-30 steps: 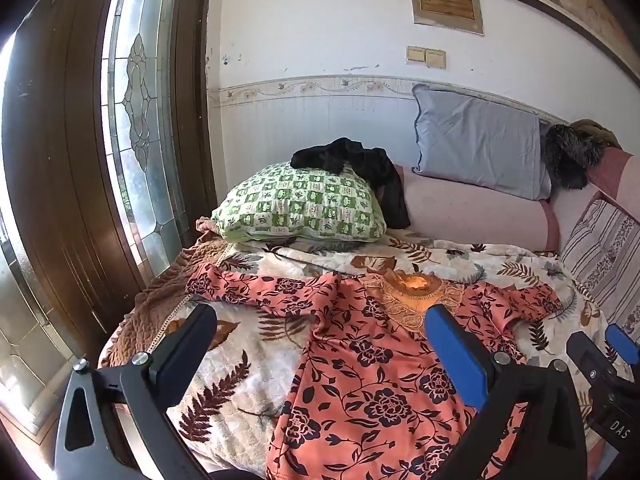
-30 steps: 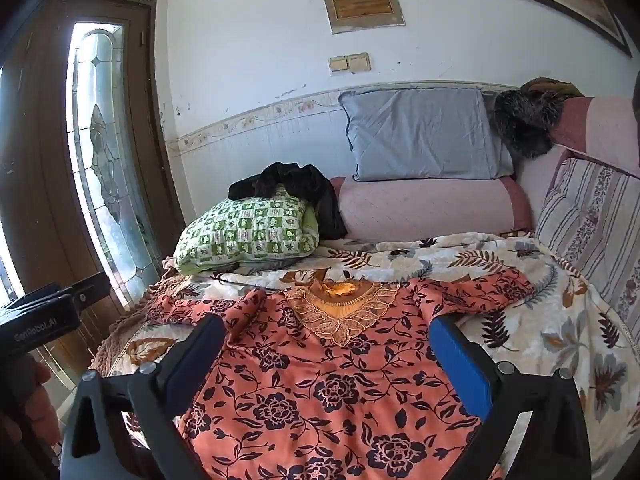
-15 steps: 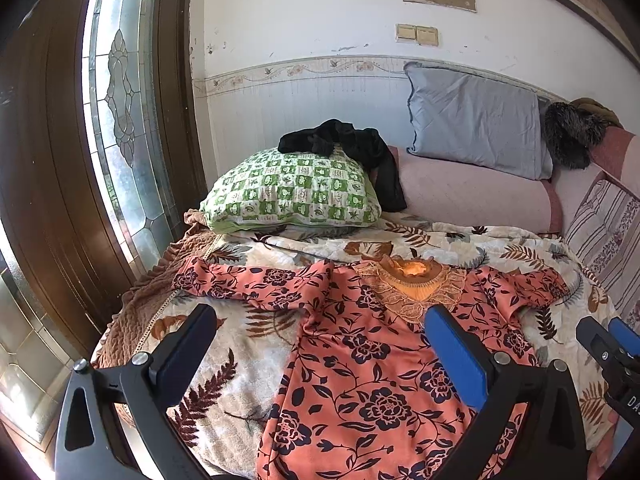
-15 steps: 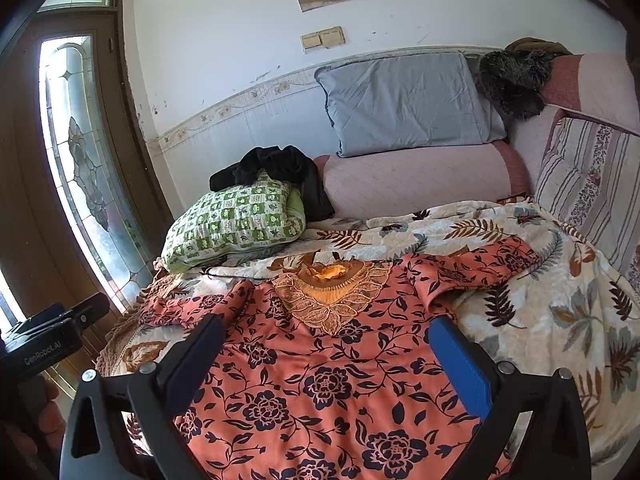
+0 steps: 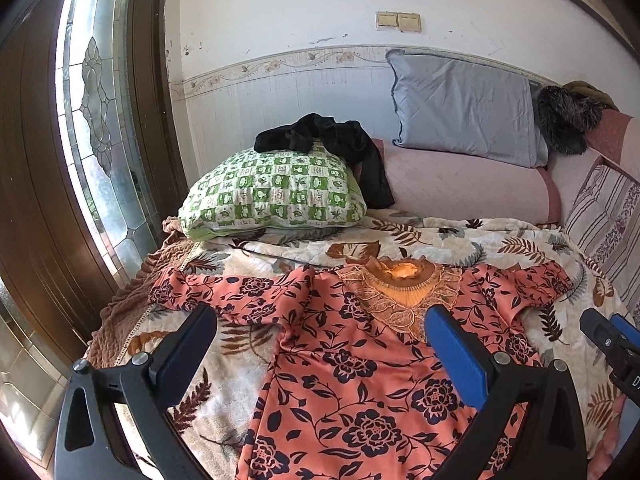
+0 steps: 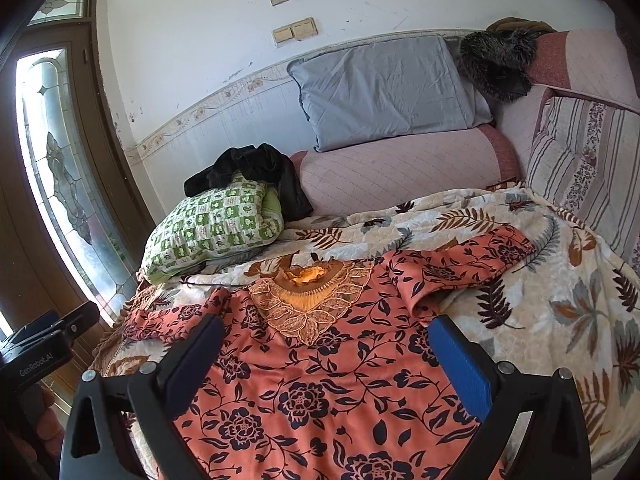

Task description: Fold small clothes

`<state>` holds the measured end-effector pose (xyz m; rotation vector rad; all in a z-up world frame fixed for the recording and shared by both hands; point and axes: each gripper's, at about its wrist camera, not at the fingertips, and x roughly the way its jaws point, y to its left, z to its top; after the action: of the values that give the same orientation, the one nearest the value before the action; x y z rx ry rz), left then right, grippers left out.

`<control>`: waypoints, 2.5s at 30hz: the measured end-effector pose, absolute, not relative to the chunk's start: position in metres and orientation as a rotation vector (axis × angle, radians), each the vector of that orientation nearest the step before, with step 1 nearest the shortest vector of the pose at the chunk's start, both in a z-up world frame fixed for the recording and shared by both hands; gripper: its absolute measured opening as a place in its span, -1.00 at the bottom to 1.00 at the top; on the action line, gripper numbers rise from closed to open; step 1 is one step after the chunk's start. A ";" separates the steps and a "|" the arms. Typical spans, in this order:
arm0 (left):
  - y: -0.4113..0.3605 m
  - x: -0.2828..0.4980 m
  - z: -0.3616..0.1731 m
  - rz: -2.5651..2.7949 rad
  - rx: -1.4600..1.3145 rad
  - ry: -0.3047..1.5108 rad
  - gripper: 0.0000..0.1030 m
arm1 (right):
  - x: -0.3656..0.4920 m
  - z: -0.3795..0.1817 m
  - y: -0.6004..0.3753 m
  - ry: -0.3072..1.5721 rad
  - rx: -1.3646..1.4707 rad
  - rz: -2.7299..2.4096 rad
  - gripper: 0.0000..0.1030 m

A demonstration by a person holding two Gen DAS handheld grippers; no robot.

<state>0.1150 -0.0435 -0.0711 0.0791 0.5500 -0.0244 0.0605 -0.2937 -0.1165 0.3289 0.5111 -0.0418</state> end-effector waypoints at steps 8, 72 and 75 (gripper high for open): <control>-0.068 0.191 -0.111 -0.033 -0.025 0.610 1.00 | 0.106 -0.153 -0.381 0.559 0.475 -0.162 1.00; -0.050 0.308 -0.244 -0.013 0.073 0.779 1.00 | 0.283 -0.304 -0.613 0.524 1.028 -0.338 -0.86; -0.032 0.306 -0.234 0.036 0.068 0.755 1.00 | 0.288 -0.251 -0.566 0.478 0.933 -0.193 -0.86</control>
<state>0.3059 -0.0325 -0.2343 0.0685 0.7554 0.0362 0.2885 -0.5661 -0.2513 0.9326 0.4777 -0.1931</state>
